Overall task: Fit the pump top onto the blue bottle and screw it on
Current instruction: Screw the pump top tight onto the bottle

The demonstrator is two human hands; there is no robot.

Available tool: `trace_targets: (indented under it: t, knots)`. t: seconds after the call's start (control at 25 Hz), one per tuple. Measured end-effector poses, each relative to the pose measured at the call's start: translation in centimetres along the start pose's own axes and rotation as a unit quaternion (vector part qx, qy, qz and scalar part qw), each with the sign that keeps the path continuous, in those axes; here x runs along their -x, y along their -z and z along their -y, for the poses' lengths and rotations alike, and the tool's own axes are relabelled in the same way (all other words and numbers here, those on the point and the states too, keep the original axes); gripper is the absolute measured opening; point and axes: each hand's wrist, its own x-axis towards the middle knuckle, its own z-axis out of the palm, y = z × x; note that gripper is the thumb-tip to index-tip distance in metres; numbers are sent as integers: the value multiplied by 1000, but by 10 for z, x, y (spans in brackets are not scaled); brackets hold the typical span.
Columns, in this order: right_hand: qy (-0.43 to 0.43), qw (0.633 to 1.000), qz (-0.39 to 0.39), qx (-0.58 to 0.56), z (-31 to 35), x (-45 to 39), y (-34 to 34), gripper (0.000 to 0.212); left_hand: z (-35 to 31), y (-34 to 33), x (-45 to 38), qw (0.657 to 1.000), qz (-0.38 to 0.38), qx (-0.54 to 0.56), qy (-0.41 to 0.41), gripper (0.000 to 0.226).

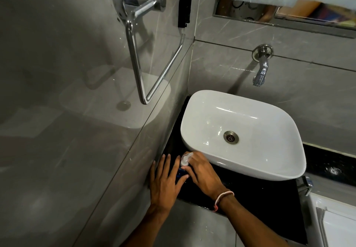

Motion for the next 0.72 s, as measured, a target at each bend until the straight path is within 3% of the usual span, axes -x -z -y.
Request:
trace_targets:
  t: [0.16,0.36,0.72]
  knots:
    - [-35,999,-6,34,5,2,-3,26,4,-5,1,1000,-9,-9,-17,65]
    - [-14,999,23,-17,1,3,7,33,2,-3,-1,1000,-14,-8,-7,65]
    - [-11,1000,-1,4,-1,-1,-1,20,3,-8,0,999,-38,-6,-11,63]
